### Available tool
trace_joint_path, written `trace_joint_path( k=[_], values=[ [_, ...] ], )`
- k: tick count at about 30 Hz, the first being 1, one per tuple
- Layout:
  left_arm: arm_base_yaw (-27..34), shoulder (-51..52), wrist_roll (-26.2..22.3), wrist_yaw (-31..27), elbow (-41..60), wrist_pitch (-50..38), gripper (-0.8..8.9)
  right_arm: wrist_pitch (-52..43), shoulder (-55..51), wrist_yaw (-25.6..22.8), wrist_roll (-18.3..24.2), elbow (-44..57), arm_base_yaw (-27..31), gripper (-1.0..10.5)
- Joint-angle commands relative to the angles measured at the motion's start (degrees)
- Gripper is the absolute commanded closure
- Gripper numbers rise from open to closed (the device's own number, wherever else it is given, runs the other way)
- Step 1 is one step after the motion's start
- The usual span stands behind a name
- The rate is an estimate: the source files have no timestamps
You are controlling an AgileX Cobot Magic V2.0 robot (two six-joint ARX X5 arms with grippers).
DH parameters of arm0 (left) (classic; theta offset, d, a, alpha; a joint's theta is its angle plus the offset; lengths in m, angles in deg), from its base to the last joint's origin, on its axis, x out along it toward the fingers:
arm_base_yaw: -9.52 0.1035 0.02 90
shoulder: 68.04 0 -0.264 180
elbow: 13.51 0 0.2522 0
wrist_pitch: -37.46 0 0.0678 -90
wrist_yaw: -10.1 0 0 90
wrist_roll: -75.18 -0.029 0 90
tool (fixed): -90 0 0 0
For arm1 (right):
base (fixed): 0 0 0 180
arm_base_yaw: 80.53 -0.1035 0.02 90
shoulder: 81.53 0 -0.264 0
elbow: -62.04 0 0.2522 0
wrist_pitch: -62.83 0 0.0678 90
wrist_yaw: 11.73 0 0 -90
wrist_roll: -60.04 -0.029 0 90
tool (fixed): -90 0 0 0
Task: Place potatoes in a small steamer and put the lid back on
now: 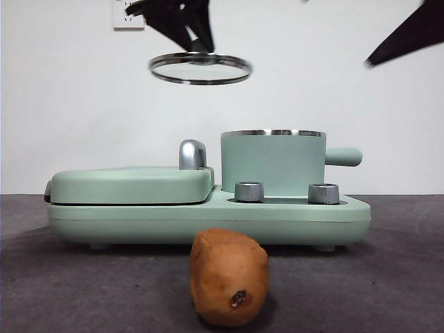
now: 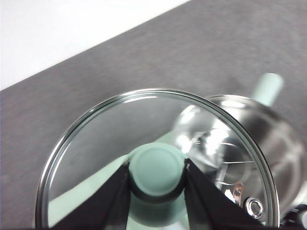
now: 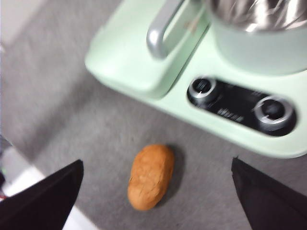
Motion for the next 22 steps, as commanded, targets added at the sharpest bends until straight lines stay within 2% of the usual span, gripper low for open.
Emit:
trace_joint_path(
  k=[1,5,10,15,22],
  values=[
    [1.6,0.5,-0.2,-0.1,-1.6,-1.4,7.96,-0.7,6.1,-3.2,-4.5,-2.3,-5.6,4.6],
    [4.3,0.5,-0.1,-0.1,-1.6,-1.0,7.96,-0.4,15.5,-3.4,-7.8,-5.4,-10.6,4.6],
    [7.2,0.5,1.1,-0.1,-1.6,0.7,7.96,4.8,27.6,-5.1,-8.2,-12.4,-14.5,4.6],
    [9.2,0.9,1.2,-0.1,-1.6,1.5,7.96,9.8,36.5,-6.1,-8.0,-17.7,-15.9,4.6],
    [10.8,2.6,1.1,-0.1,-1.6,1.5,7.96,11.3,44.0,-6.6,-6.7,-18.0,-16.0,4.6]
  ],
)
